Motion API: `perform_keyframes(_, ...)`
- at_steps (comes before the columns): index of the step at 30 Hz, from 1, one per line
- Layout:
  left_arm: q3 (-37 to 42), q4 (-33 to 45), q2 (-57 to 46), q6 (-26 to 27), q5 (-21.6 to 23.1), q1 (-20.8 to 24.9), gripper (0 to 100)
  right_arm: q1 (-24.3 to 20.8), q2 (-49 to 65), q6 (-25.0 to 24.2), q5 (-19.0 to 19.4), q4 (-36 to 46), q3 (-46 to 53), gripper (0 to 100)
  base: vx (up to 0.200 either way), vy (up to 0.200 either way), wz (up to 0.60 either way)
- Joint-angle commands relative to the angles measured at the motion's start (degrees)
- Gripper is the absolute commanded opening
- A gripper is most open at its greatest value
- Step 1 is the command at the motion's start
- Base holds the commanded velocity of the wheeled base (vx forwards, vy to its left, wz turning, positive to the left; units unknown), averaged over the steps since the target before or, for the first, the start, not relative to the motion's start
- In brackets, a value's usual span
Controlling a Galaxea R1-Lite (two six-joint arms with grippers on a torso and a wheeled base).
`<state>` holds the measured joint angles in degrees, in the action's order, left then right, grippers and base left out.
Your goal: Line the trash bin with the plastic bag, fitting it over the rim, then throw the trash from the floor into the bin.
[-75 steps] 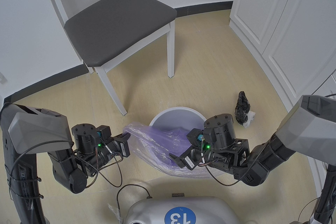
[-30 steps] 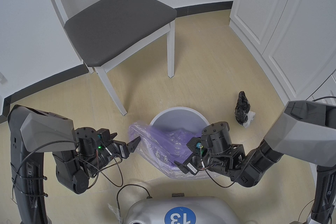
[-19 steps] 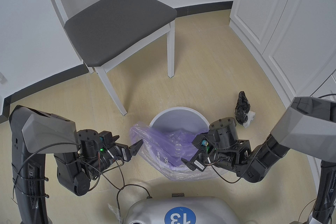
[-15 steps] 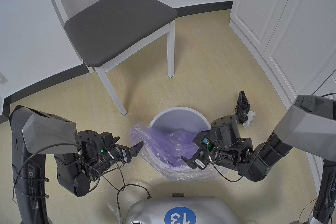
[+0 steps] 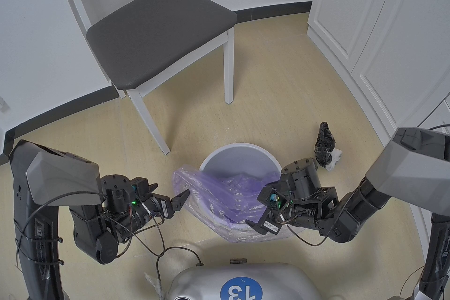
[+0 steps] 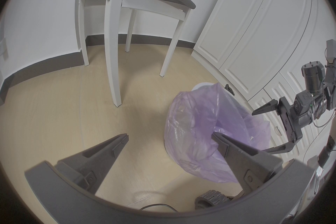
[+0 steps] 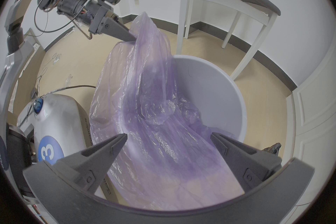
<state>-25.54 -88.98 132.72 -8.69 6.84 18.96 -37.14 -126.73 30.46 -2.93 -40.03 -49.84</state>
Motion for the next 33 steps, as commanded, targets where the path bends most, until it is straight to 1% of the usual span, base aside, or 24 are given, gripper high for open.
perform_keyframes(1,0.2,-1.0,-0.1,0.1,-0.1,0.2,100,1.2,-0.9,1.3,0.1,0.2,-0.8,100,0.0,0.0,0.0)
perform_keyframes(3,0.8,-1.0,-0.4,0.9,0.1,-0.1,100,1.9,-2.5,2.6,0.3,-0.2,-1.6,100,0.0,0.0,0.0)
perform_keyframes(5,0.8,-1.0,-0.4,1.0,0.1,-0.1,100,2.0,-2.7,2.8,0.3,-0.3,-1.8,100,0.0,0.0,0.0)
perform_keyframes(6,1.1,-1.0,-0.5,2.2,0.4,-0.3,100,2.4,-4.2,3.0,0.3,-0.3,-3.2,100,0.0,0.0,0.0)
perform_keyframes(16,1.0,-1.0,-0.5,2.3,0.3,-0.4,100,2.5,-6.5,3.1,0.3,-0.6,-5.6,100,0.0,0.0,0.0)
perform_keyframes(17,0.9,-1.0,-0.5,2.3,0.2,-0.4,100,2.4,-6.3,3.0,0.3,-0.7,-5.7,0,0.0,0.0,0.0)
perform_keyframes(33,0.5,-1.0,-0.5,2.4,-0.1,-0.9,100,2.8,-0.8,2.8,0.4,-1.8,-5.4,0,0.0,0.0,0.0)
